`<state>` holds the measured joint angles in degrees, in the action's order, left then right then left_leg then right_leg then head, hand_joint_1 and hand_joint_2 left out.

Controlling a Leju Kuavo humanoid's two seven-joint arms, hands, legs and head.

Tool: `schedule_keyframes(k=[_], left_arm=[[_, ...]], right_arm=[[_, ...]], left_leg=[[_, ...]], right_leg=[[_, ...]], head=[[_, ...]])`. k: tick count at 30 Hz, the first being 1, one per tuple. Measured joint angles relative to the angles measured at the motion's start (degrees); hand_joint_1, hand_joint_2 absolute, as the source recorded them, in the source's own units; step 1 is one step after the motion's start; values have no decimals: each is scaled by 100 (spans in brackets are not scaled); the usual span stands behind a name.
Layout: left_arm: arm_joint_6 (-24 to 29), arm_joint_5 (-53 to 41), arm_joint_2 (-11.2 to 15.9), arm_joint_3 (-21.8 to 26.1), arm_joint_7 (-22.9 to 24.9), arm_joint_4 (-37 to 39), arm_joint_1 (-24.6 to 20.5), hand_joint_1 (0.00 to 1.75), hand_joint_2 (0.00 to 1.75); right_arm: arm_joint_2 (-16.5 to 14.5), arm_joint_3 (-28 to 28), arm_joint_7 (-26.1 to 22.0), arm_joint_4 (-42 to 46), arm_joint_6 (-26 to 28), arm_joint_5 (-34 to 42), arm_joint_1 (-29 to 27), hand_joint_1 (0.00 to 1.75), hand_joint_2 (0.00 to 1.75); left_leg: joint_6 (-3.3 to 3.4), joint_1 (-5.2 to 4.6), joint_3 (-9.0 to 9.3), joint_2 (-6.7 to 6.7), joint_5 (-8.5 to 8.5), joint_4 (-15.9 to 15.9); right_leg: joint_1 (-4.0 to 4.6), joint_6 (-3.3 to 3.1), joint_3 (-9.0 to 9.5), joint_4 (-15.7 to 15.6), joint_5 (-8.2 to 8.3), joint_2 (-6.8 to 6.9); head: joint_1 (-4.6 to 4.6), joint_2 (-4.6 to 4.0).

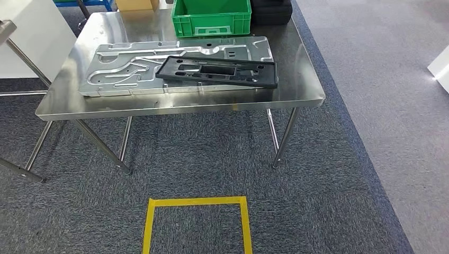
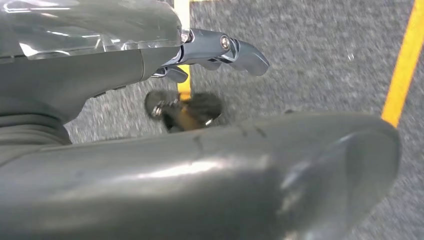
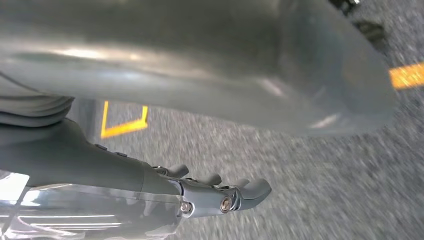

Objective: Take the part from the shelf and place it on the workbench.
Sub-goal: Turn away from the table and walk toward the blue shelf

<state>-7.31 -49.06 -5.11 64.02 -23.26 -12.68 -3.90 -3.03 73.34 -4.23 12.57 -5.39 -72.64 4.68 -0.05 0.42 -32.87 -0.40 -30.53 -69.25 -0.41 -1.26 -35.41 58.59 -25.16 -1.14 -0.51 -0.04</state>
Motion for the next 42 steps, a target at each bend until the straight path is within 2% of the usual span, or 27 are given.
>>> schedule_keyframes(k=[2,3,5,6,7,9,11,12,13,15,16,18,19,21,22,24,26,27,29,31,33,34,36,37,38,41,42], left_arm=[[-12,25,40,-2,-20,-4,-15,0,0],[-5,49,58,-2,-28,-7,-23,0,0],[34,90,71,-2,-38,-8,-34,0,0],[58,102,74,-2,-38,-8,-41,0,0],[73,103,74,-1,-37,-8,-45,0,0],[82,102,79,1,-37,-8,-35,0,0],[85,102,84,2,-37,-8,-18,0,0],[85,102,85,2,-37,-8,-16,0,0],[86,101,85,2,-37,-8,-18,0,0],[90,97,85,2,-38,-8,-23,0,0],[94,93,89,2,-38,-9,-26,0,0],[100,85,98,2,-40,-10,-39,0,0],[102,83,104,2,-40,-10,-45,0,0],[103,81,113,3,-41,-10,-44,0,0],[102,81,117,3,-41,-10,-35,0,0],[100,84,121,4,-43,-10,-22,0,0],[97,86,121,4,-49,-10,-21,0,0],[97,86,122,4,-52,-10,-22,0,0],[97,85,124,4,-63,-10,-22,0,0],[99,83,130,4,-84,-11,-30,0,0],[104,82,140,4,-120,-14,-46,0,0],[107,82,145,5,-137,-14,-51,0,0],[111,82,147,11,-157,-13,-45,0,0],[112,82,147,14,-156,-13,-41,0,0],[112,82,148,16,-152,-13,-41,0,0],[112,74,155,19,-144,-13,-44,0,0],[111,66,157,19,-143,-13,-44,0,0]], right_arm=[[-51,36,-1,-22,-23,36,25,0,0],[-75,61,-4,-32,-45,55,37,0,0],[-87,108,33,-43,-113,58,36,0,0],[-93,123,84,-48,-158,39,31,0,0],[-93,125,147,-50,-196,13,27,0,0],[-95,124,246,-61,-246,-23,30,0,0],[-97,124,275,-72,-259,-37,39,0,0],[-97,124,279,-74,-261,-42,43,0,0],[-96,124,284,-74,-266,-50,46,0,0],[-94,124,291,-74,-272,-85,49,0,0],[-95,124,292,-75,-279,-101,55,0,0],[-96,117,292,-78,-298,-130,72,0,0],[-96,111,296,-80,-310,-148,80,0,0],[-95,98,323,-85,-315,-189,78,0,0],[-95,91,342,-87,-314,-206,78,0,0],[-95,70,369,-90,-313,-229,78,0,0],[-95,48,367,-90,-313,-241,72,0,0],[-94,37,366,-90,-313,-245,68,0,0],[-94,13,362,-90,-313,-253,63,0,0],[-98,-9,340,-91,-315,-267,60,0,0],[-106,-27,295,-94,-323,-284,59,0,0],[-109,-38,273,-95,-322,-293,57,0,0],[-107,-61,232,-96,-317,-307,47,0,0],[-102,-73,208,-96,-314,-311,42,0,0],[-99,-84,187,-97,-314,-312,39,0,0],[-93,-113,165,-99,-326,-312,39,0,0],[-92,-122,165,-100,-330,-310,39,0,0]], left_leg=[[149,-52,633,-163,-27,883],[185,-74,820,-221,-97,1189],[190,-90,907,-203,-101,1447],[206,-90,870,-162,-25,1467],[236,-79,825,-122,54,1500],[280,-63,688,-46,209,1532],[284,-64,508,14,336,1505],[270,-60,402,45,399,1474],[248,-51,288,70,455,1428],[189,-23,52,101,540,1297],[155,-18,-62,107,564,1208],[78,-22,-226,109,615,1055],[39,-28,-274,108,653,1013],[-39,-9,-315,103,713,997],[-72,8,-352,98,627,944],[-127,31,-503,92,131,535],[-155,34,-667,91,-399,-169],[-156,34,-685,91,-477,-452],[-127,29,-459,89,-261,-523],[-51,14,147,79,-3,150],[26,-22,761,68,-79,1033],[55,-44,914,65,-148,1296],[104,-53,925,74,-104,1459],[144,-48,877,85,-26,1482],[186,-38,815,99,57,1504],[260,-54,544,122,273,1489],[258,-64,439,126,338,1463]], right_leg=[[22,23,-100,3,123,-74],[12,48,-122,-11,189,-108],[-5,119,-148,-57,321,-171],[-15,149,-168,-58,325,-167],[-19,173,-200,2,215,-127],[-39,216,-315,420,-327,1],[-65,280,-443,1126,-836,61],[-81,314,-458,1419,-875,69],[-98,345,-399,1561,-762,74],[-138,398,-38,1334,-393,83],[-151,422,270,947,-360,85],[-146,381,766,207,-560,73],[-129,333,889,-19,-672,68],[-115,204,842,-71,-648,88],[-113,145,790,-71,-590,105],[-112,59,638,-76,-448,137],[-89,30,450,-65,-305,146],[-76,27,352,-55,-236,149],[-53,31,155,-23,-108,150],[-39,51,7,6,4,145],[-28,100,-64,16,110,145],[-32,135,-79,7,170,150],[-45,214,-98,-28,283,157],[-48,247,-122,-9,238,151],[-49,269,-167,91,79,143],[-57,302,-387,967,-768,126],[-57,313,-423,1291,-891,126]], head=[[0,0],[1,0],[-7,0],[-9,0],[-4,0],[15,0],[25,0],[24,0],[24,0],[23,0],[25,0],[18,0],[15,0],[14,0],[13,0],[6,0],[-1,0],[-2,0],[-2,0],[-2,0],[1,0],[-1,0],[-2,0],[-7,0],[-3,-1],[7,-1],[7,0]])
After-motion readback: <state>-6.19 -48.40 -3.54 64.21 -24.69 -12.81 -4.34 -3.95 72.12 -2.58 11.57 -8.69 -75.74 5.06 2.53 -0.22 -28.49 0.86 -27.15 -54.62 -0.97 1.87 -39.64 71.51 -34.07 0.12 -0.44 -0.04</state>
